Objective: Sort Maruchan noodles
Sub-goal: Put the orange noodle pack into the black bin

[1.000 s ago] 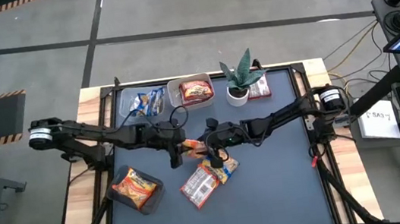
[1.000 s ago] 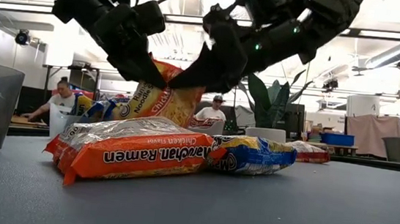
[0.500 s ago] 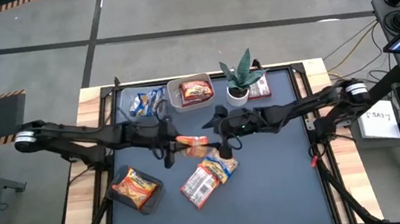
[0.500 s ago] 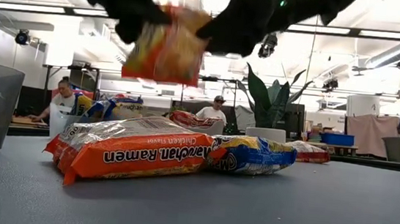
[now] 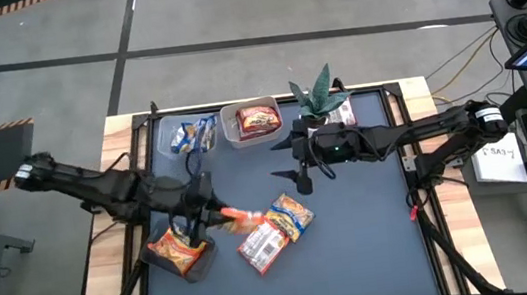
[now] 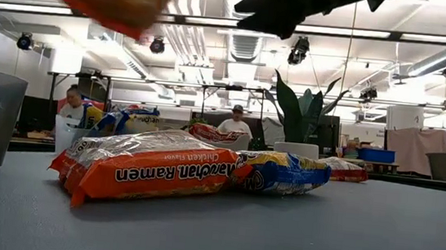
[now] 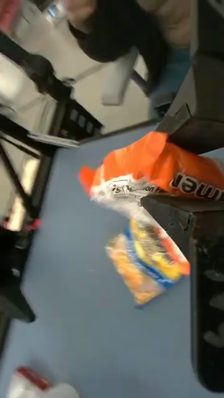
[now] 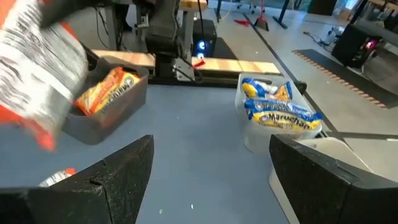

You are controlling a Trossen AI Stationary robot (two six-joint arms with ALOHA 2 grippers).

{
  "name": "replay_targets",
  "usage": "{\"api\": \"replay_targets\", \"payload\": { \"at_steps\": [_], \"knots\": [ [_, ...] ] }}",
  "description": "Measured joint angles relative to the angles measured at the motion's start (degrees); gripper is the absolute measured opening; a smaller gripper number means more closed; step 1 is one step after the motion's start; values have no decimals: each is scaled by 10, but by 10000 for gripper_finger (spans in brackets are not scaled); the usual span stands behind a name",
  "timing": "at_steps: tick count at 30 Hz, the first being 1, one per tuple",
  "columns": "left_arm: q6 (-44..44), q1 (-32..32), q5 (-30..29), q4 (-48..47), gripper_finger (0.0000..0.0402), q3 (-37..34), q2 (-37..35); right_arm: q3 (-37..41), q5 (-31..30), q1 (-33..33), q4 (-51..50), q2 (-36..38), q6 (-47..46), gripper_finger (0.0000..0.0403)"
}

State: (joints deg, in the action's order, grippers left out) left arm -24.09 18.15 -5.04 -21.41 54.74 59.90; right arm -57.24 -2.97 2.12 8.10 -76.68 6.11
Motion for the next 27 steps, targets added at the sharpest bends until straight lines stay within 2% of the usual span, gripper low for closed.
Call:
{"api": "replay_targets", "payload": {
  "at_steps": [5,10,12,15,27],
  "knots": [
    [-85,78,-105,-171,79,81,5,6,0,7,-8,-3,-1,305],
    [-256,158,-196,-348,79,137,15,14,0,8,-5,-3,-8,305],
    [-313,190,-231,-388,79,141,21,18,0,8,-5,-3,-10,308],
    [-355,217,-238,-416,80,142,27,22,0,9,-1,-3,-14,309],
    [-345,221,-275,-416,80,141,70,32,1,9,-3,-2,-40,303]
  ]
}}
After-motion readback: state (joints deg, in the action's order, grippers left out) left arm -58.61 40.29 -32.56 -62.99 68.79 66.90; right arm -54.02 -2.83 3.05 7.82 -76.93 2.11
